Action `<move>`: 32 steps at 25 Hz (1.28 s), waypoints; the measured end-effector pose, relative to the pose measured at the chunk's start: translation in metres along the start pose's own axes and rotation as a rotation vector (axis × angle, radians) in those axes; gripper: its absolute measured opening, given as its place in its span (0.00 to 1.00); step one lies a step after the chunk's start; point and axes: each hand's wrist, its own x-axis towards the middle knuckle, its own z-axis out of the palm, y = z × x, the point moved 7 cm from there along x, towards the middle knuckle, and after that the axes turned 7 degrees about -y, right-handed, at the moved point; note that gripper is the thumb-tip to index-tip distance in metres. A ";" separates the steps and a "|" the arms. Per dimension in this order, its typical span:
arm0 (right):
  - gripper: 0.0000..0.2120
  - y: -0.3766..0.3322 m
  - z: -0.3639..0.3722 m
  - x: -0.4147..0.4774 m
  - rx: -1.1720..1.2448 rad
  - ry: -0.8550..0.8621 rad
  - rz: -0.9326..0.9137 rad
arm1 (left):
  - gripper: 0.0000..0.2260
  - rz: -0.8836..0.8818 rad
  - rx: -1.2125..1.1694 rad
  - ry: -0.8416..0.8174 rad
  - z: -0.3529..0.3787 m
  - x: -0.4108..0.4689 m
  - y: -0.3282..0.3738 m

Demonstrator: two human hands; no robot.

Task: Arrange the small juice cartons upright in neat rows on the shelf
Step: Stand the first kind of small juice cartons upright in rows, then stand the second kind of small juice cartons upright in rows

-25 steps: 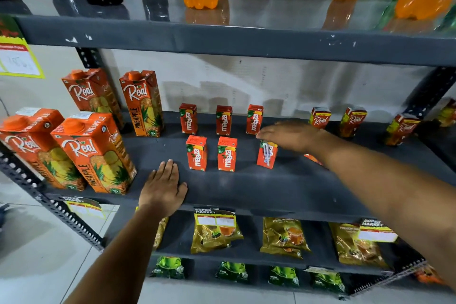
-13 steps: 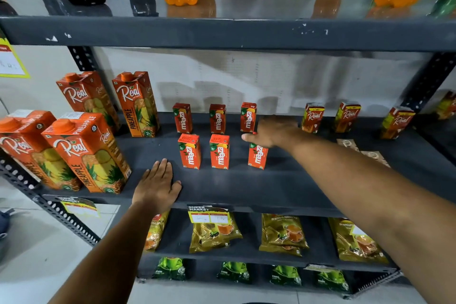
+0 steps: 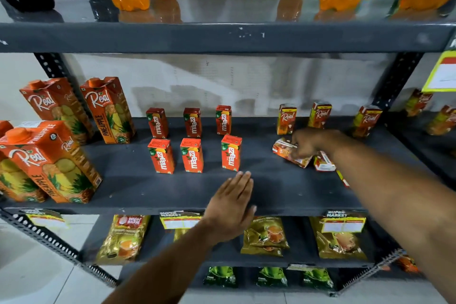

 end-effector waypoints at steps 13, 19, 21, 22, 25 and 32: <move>0.18 0.007 0.022 0.002 0.487 0.510 0.079 | 0.31 -0.184 -0.016 -0.163 0.013 0.057 0.019; 0.34 0.011 0.054 -0.018 0.948 0.725 0.207 | 0.31 -0.164 -0.016 -0.148 0.016 0.057 0.017; 0.35 0.012 0.058 -0.017 0.995 0.715 0.202 | 0.31 -0.160 -0.017 -0.152 0.018 0.057 0.016; 0.37 0.013 0.058 -0.016 0.991 0.697 0.188 | 0.31 -0.160 -0.021 -0.150 0.018 0.057 0.017; 0.46 0.014 0.045 -0.023 0.878 0.702 0.174 | 0.31 -0.157 -0.028 -0.139 0.017 0.057 0.017; 0.19 0.004 -0.016 -0.017 0.384 0.322 -0.031 | 0.32 -0.155 -0.026 -0.174 0.020 0.059 0.016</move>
